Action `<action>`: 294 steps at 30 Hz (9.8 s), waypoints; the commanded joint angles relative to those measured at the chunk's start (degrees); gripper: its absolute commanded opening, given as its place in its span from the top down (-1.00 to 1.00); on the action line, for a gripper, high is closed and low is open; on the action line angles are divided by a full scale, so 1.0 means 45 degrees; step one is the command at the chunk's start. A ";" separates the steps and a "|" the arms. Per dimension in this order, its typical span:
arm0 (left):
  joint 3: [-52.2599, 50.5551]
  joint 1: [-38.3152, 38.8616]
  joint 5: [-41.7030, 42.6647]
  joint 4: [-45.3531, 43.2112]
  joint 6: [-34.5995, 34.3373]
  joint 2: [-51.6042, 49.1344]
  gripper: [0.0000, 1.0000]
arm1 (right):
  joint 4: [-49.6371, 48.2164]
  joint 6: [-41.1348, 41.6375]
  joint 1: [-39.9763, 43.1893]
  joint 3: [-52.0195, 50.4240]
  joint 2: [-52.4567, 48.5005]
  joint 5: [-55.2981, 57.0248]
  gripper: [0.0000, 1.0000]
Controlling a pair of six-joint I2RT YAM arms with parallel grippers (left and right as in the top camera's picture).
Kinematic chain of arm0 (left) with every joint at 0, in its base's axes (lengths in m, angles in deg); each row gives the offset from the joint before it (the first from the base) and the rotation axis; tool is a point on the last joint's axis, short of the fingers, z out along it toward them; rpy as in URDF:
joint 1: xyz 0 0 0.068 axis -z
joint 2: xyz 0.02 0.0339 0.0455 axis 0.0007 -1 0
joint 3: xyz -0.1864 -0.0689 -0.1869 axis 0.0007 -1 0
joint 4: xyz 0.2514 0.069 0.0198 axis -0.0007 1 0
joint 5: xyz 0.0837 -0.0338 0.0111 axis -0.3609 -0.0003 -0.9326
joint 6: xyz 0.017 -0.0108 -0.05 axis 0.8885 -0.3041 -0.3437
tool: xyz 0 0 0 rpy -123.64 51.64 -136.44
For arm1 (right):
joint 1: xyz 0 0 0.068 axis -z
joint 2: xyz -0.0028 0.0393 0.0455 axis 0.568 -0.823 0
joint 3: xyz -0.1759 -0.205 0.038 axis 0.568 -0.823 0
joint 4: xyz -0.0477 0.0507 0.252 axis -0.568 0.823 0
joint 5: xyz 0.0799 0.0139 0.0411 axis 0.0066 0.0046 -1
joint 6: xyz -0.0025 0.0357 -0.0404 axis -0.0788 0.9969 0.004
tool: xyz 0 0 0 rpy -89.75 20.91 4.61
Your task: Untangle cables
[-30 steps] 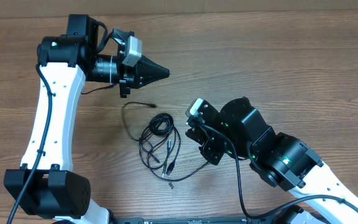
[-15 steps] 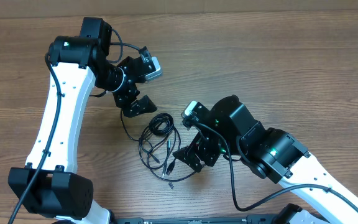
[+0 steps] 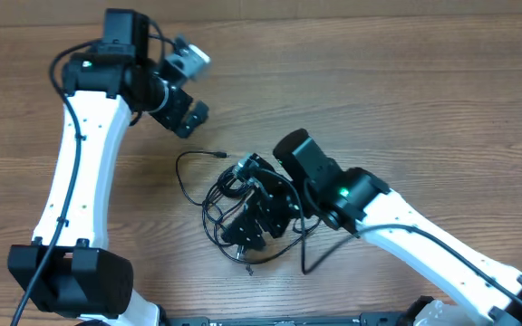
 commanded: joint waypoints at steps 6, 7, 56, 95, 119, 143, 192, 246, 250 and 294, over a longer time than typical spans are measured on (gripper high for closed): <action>-0.0384 -0.1676 0.0418 -0.0243 -0.2132 0.0015 -0.99 | -0.0850 0.3779 -0.1637 0.0287 -0.1268 0.5629 -1.00; -0.0384 -0.1676 0.0418 -0.0248 -0.2127 0.0015 -0.99 | -0.0957 0.3881 -0.1885 0.0287 -0.1277 0.6241 -0.97; -0.0389 -0.1370 0.4765 0.1141 0.1749 0.0015 -0.68 | -0.2759 0.3269 -0.3774 0.0301 -0.2739 0.8937 0.92; -0.0389 0.0899 0.9029 0.6620 1.3697 0.0015 -0.88 | -0.0034 0.2633 -0.3181 0.0296 0.4260 0.9394 0.92; -0.0389 -0.2055 0.4206 -0.0583 -0.0262 0.0015 -0.99 | -0.2103 0.6407 -0.6164 0.0287 -0.2730 0.6834 -0.54; -0.0389 -0.2021 0.4221 -0.0544 -0.0267 0.0015 -0.99 | -0.4634 0.3449 -0.6431 0.0316 -0.5678 0.9165 -0.27; -0.0389 -0.2021 0.4226 -0.0631 -0.0272 0.0015 -0.99 | -0.3764 0.1175 -0.6159 0.1137 -0.3429 0.9884 0.92; -0.0389 0.2395 0.7839 0.6659 1.5514 0.0024 -0.20 | 0.0573 -0.0155 -0.1603 0.1132 0.3118 0.7009 0.92; -0.0389 0.2395 0.7859 0.6659 1.5509 0.0024 0.88 | 0.0583 -0.0151 -0.1603 0.1132 0.3118 0.7004 0.92; -0.0389 0.1005 1.0894 0.3497 1.0482 0.0029 0.92 | 0.0971 -0.0330 -0.1603 0.1132 0.3118 0.6955 0.91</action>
